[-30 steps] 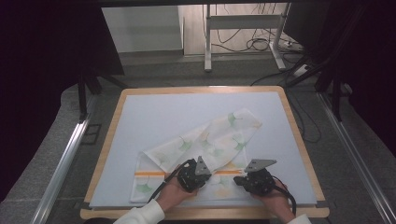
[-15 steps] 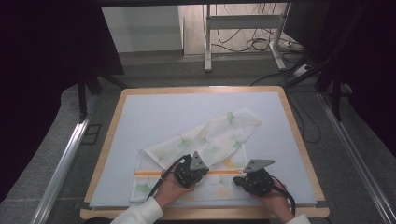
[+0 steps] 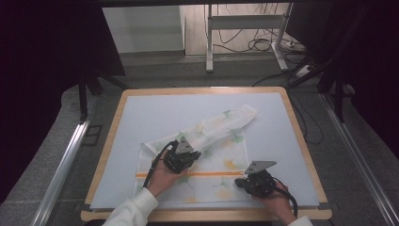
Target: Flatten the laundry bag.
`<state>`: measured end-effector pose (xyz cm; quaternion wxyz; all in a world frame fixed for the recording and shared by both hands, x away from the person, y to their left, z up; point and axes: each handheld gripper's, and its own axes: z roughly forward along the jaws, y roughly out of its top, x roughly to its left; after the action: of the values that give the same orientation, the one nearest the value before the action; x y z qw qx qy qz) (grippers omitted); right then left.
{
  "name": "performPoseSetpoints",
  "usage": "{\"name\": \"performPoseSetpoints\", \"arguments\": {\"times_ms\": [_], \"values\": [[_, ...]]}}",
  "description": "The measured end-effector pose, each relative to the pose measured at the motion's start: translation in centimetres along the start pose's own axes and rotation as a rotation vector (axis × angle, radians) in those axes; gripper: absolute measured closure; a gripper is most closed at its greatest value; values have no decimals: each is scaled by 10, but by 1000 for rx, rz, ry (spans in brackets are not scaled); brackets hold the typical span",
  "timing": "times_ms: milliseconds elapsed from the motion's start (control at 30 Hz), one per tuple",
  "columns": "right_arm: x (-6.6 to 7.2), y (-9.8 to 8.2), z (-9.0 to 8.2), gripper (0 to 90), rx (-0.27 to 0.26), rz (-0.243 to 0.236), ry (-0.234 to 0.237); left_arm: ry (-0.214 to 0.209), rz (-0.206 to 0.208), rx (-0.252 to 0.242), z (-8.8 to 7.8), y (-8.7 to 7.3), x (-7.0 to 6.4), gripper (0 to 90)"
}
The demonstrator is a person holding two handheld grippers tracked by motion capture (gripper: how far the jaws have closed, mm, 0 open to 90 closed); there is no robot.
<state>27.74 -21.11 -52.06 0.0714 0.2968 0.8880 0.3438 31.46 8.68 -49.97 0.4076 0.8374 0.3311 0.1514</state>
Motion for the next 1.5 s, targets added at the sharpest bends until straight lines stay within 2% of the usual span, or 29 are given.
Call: {"name": "performPoseSetpoints", "arguments": {"times_ms": [67,200,467,600,833,900,933,1300,1500], "values": [[0,0,0,878,1,1,1,11,-23,-8,-2,-1,10,899],[-1,0,0,878,1,0,2,21,-43,-14,-4,-2,18,899],[-1,0,0,878,1,1,3,51,-55,-11,-3,-3,30,899],[-1,0,0,878,1,1,6,63,-58,-27,-3,0,36,899],[-1,0,0,878,0,4,7,68,-98,-35,-2,-2,50,899],[-2,-1,0,879,2,5,9,85,-99,-28,-3,-1,54,899],[-2,-1,0,879,1,4,10,91,-113,-39,-3,0,58,899],[-3,-1,0,879,-2,9,13,106,-132,-48,-6,2,72,899],[-3,-1,0,878,-2,4,14,126,-141,-54,-7,8,83,900]]}}
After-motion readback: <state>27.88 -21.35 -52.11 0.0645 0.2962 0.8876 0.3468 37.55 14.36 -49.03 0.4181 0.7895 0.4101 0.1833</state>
